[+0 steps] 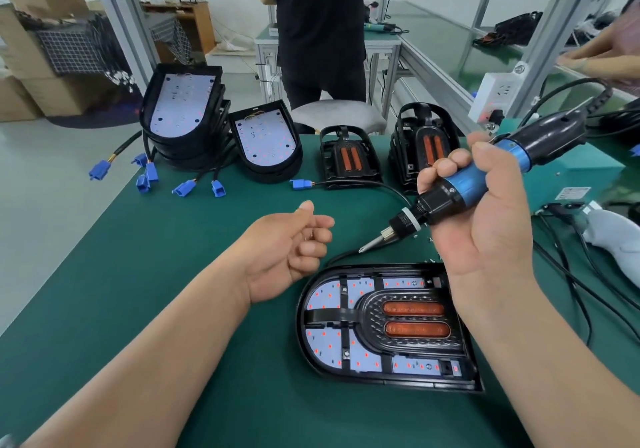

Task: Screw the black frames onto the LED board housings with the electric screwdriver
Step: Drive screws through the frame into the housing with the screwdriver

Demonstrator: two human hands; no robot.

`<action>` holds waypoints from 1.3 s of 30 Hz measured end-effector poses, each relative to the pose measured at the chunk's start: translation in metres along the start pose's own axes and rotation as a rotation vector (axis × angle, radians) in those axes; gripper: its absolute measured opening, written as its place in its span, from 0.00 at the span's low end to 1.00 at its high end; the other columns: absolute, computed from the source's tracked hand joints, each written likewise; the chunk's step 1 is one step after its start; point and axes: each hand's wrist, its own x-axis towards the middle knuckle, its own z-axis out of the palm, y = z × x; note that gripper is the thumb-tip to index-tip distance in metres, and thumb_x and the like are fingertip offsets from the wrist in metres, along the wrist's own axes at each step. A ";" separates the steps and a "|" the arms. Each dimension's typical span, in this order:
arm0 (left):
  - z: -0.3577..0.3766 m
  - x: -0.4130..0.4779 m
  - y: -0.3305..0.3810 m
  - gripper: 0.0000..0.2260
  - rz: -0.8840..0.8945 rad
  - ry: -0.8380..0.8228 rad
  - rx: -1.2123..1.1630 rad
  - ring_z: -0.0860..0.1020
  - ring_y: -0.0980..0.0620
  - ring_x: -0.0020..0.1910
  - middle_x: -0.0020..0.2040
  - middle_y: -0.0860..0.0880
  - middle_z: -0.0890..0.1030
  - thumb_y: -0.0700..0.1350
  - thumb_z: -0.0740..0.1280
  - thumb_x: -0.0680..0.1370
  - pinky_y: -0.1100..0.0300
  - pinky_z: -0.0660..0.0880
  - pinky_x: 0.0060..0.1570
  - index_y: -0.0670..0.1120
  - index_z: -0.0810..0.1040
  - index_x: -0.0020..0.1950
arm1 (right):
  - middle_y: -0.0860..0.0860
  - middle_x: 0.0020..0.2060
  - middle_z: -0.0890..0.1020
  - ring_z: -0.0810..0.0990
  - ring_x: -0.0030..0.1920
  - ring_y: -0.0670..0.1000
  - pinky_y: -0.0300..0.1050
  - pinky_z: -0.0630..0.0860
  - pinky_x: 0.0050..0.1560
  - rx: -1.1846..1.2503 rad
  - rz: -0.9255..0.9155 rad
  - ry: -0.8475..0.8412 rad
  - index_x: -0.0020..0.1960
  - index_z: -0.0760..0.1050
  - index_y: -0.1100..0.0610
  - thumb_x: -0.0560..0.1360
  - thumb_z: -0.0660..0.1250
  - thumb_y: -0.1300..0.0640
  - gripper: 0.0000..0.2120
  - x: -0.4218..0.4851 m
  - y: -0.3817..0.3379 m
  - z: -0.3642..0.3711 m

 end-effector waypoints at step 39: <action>0.001 -0.005 -0.005 0.08 0.101 -0.181 0.247 0.67 0.59 0.28 0.49 0.41 0.87 0.33 0.70 0.79 0.70 0.61 0.22 0.41 0.86 0.54 | 0.49 0.43 0.77 0.79 0.42 0.49 0.48 0.77 0.56 -0.064 -0.052 0.001 0.58 0.72 0.54 0.81 0.69 0.59 0.08 -0.003 0.009 -0.003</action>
